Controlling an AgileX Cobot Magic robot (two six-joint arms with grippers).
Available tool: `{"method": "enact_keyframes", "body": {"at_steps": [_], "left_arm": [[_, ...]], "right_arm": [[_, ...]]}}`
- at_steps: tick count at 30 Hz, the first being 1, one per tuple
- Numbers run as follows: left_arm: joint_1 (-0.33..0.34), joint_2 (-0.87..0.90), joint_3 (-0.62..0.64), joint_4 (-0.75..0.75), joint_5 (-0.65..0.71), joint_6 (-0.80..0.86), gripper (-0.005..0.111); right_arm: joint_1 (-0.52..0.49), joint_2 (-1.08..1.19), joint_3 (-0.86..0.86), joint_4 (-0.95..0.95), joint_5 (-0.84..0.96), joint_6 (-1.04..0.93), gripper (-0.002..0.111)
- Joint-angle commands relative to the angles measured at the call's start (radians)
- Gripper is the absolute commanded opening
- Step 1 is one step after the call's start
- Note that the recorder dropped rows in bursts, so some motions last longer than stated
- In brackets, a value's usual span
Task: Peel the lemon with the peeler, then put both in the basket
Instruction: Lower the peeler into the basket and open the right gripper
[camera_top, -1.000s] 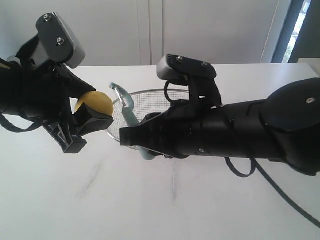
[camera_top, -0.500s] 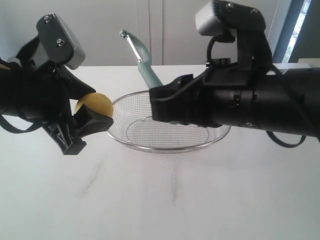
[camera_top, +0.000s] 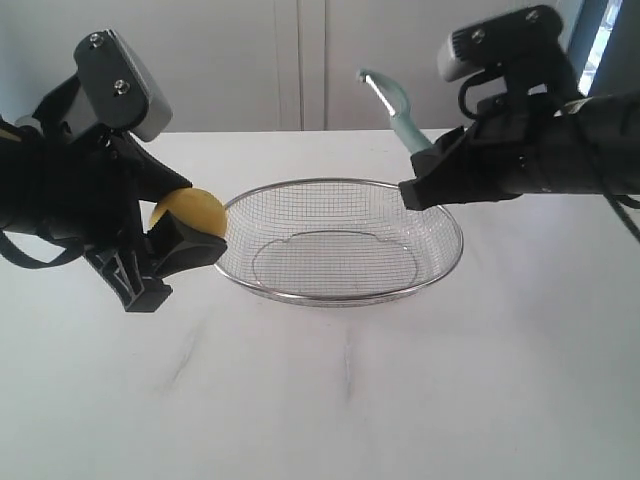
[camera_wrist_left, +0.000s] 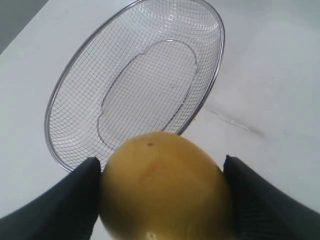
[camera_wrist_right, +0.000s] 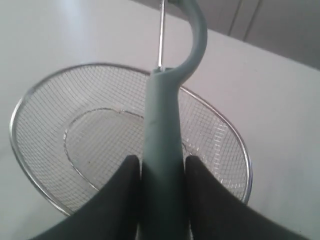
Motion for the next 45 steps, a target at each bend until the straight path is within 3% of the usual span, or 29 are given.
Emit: {"method": "enact_keyframes", "body": {"at_steps": [1, 6, 12, 31, 36, 45], "left_arm": [[0.002, -0.011, 0.000, -0.013, 0.008, 0.003, 0.000], [0.002, -0.011, 0.000, -0.013, 0.008, 0.003, 0.000], [0.002, -0.011, 0.000, -0.013, 0.008, 0.003, 0.000], [0.002, -0.011, 0.000, -0.016, 0.006, 0.003, 0.000], [0.002, -0.011, 0.000, -0.016, 0.006, 0.003, 0.000], [0.002, -0.011, 0.000, -0.016, 0.004, 0.003, 0.000]], "right_arm": [[-0.014, 0.135, -0.082, -0.188, 0.068, 0.134, 0.000], [-0.014, 0.274, -0.195, -0.318, 0.169, 0.225, 0.000], [-0.014, 0.393, -0.267, -0.329, 0.160, 0.240, 0.000], [-0.012, 0.593, -0.269, -0.329, 0.025, 0.236, 0.001], [-0.012, 0.606, -0.269, -0.323, 0.032, 0.238, 0.022], [-0.010, 0.581, -0.269, -0.320, 0.056, 0.238, 0.037]]}}
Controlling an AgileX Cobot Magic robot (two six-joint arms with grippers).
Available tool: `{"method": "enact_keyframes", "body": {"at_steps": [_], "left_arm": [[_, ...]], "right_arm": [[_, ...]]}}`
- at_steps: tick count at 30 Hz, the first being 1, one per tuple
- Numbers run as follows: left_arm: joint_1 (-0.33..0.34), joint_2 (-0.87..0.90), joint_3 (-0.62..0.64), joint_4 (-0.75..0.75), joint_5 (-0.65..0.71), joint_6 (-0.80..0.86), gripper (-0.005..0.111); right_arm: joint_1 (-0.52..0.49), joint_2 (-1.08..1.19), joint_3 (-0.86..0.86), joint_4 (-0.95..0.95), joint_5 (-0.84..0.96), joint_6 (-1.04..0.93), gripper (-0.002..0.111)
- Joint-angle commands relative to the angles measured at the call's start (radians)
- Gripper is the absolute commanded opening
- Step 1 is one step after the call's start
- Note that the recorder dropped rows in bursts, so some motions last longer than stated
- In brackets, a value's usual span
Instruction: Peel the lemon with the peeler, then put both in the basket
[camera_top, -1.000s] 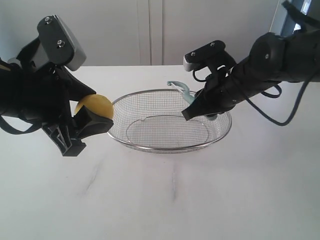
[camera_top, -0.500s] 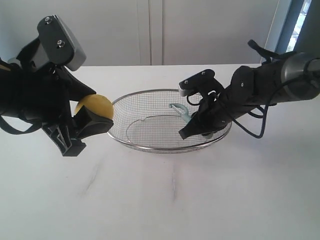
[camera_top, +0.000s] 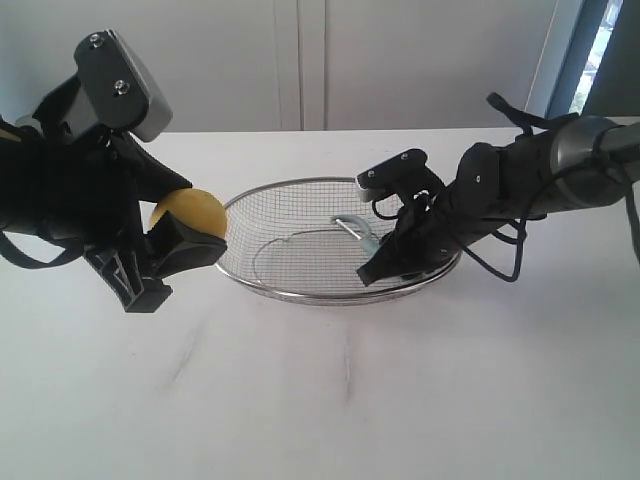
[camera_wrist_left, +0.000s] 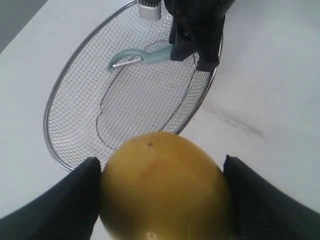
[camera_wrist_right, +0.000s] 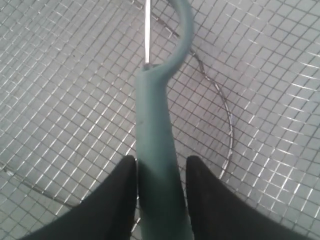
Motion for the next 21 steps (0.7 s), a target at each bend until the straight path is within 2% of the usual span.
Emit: {"method": "enact_keyframes", "body": {"at_steps": [1, 3, 9, 12, 14, 17, 21], "left_arm": [[0.002, -0.011, 0.000, -0.016, 0.002, 0.003, 0.000], [0.002, -0.011, 0.000, -0.016, 0.002, 0.003, 0.000], [0.002, -0.011, 0.000, -0.016, 0.004, 0.003, 0.000], [0.002, -0.011, 0.000, -0.016, 0.005, 0.003, 0.000], [0.002, -0.011, 0.000, -0.016, 0.005, 0.003, 0.000], [0.002, -0.011, 0.000, -0.016, 0.005, 0.003, 0.000], [0.002, -0.011, 0.000, -0.017, 0.014, -0.003, 0.000]], "right_arm": [[-0.006, -0.033, -0.007, 0.003, 0.014, 0.004, 0.039], [0.001, -0.055, -0.007, 0.003, 0.017, 0.004, 0.041], [0.012, -0.188, -0.007, 0.011, 0.108, 0.004, 0.039], [0.012, -0.282, -0.007, 0.015, 0.242, 0.010, 0.031], [0.012, -0.345, -0.007, 0.018, 0.323, 0.011, 0.021], [0.012, -0.453, -0.007, 0.037, 0.420, 0.015, 0.000], [0.012, -0.593, -0.007, 0.042, 0.550, 0.066, 0.000]]}}
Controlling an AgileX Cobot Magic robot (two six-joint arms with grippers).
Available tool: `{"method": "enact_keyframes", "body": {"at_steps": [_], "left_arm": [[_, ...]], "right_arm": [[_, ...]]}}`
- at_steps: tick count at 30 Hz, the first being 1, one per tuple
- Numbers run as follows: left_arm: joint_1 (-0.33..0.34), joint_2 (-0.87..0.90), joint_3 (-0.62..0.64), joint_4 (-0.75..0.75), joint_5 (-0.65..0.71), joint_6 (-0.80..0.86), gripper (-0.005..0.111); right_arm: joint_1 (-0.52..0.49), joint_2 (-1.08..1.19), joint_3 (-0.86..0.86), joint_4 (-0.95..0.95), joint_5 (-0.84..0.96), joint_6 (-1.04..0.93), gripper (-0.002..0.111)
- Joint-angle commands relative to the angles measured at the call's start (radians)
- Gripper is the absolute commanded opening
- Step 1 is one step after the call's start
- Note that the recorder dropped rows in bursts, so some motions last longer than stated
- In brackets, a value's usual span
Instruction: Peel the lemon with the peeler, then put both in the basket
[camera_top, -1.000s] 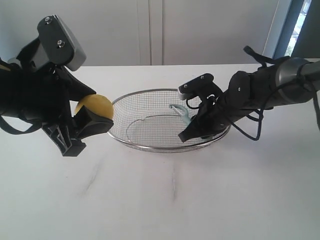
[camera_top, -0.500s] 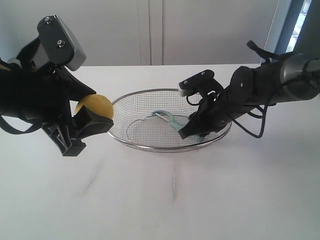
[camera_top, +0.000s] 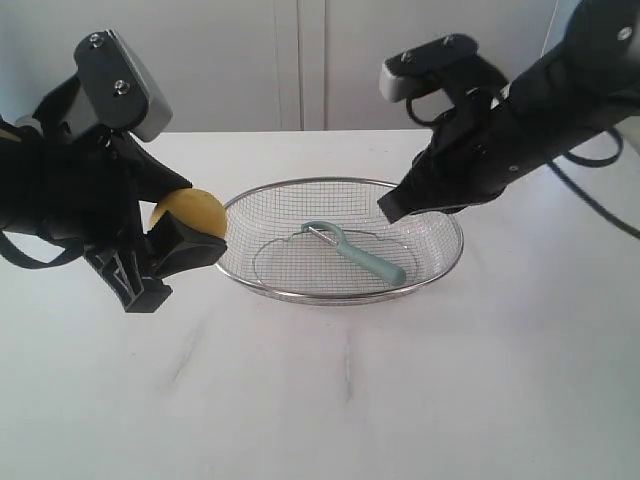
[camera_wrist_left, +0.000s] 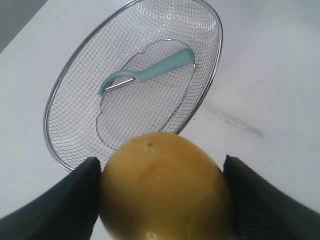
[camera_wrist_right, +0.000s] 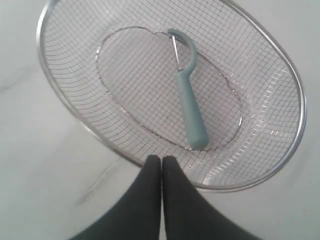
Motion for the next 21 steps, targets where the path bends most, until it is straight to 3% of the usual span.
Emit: {"method": "enact_keyframes", "body": {"at_steps": [1, 6, 12, 16, 21], "left_arm": [[0.002, -0.011, 0.000, -0.017, 0.014, -0.003, 0.000], [0.002, -0.011, 0.000, -0.017, 0.037, -0.003, 0.000], [0.002, 0.005, 0.000, -0.017, 0.038, -0.003, 0.000], [0.002, 0.053, -0.010, -0.057, -0.041, -0.045, 0.000], [0.002, 0.189, -0.180, -0.062, 0.012, -0.119, 0.000]], "right_arm": [[0.000, -0.158, -0.003, 0.007, 0.166, 0.051, 0.000], [0.000, -0.289, 0.001, 0.005, 0.337, 0.057, 0.000], [0.000, -0.377, 0.001, 0.005, 0.359, 0.057, 0.000], [0.000, -0.405, 0.001, 0.005, 0.359, 0.057, 0.000], [0.000, -0.411, 0.001, 0.005, 0.358, 0.057, 0.000]]}}
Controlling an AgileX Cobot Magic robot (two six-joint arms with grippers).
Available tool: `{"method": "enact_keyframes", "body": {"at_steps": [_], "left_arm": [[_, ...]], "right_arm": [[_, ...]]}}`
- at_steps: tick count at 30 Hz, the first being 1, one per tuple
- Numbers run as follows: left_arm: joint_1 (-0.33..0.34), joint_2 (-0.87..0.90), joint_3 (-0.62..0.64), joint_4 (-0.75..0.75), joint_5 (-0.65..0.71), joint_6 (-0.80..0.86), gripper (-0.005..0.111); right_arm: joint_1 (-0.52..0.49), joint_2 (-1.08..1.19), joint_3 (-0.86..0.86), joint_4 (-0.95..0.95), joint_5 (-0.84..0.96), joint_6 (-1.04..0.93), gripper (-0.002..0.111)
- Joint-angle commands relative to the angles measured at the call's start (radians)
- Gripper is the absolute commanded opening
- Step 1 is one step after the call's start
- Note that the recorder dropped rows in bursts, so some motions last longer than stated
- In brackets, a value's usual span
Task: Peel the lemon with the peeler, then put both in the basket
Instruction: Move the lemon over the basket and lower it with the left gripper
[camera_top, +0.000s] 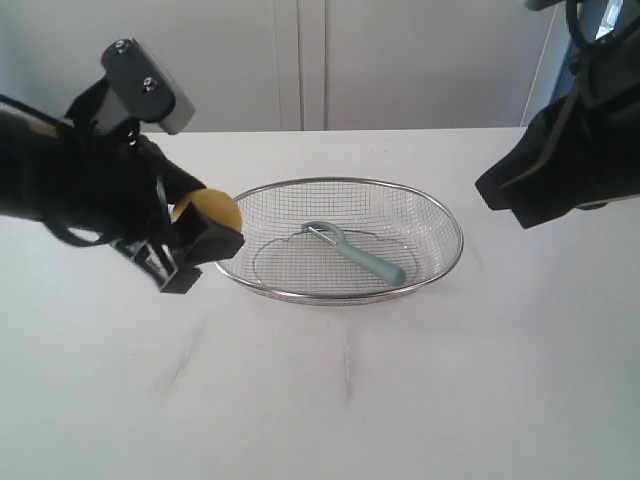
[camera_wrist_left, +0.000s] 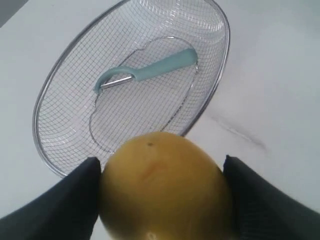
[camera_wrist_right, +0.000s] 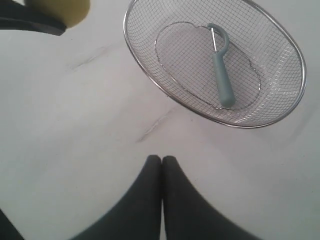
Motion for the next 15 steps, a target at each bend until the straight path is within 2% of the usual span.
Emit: {"method": "enact_keyframes", "body": {"at_steps": [1, 3, 8, 11, 15], "left_arm": [[0.002, 0.124, -0.184, -0.021, 0.059, -0.091, 0.000], [0.002, 0.199, -0.294, 0.029, 0.146, -0.151, 0.000], [0.002, 0.421, -0.582, 0.317, 0.367, -0.473, 0.000], [0.002, 0.520, -0.678, 0.422, 0.387, -0.571, 0.000], [0.002, 0.625, -0.738, 0.418, 0.387, -0.577, 0.000]], "right_arm": [[0.000, -0.010, 0.001, 0.003, 0.000, 0.003, 0.000], [0.000, -0.010, 0.001, 0.003, 0.000, 0.003, 0.000], [0.000, -0.010, 0.001, 0.003, 0.000, 0.003, 0.000], [0.000, -0.010, 0.001, 0.003, 0.000, 0.003, 0.000], [0.000, -0.010, 0.001, 0.003, 0.000, 0.003, 0.000]]}}
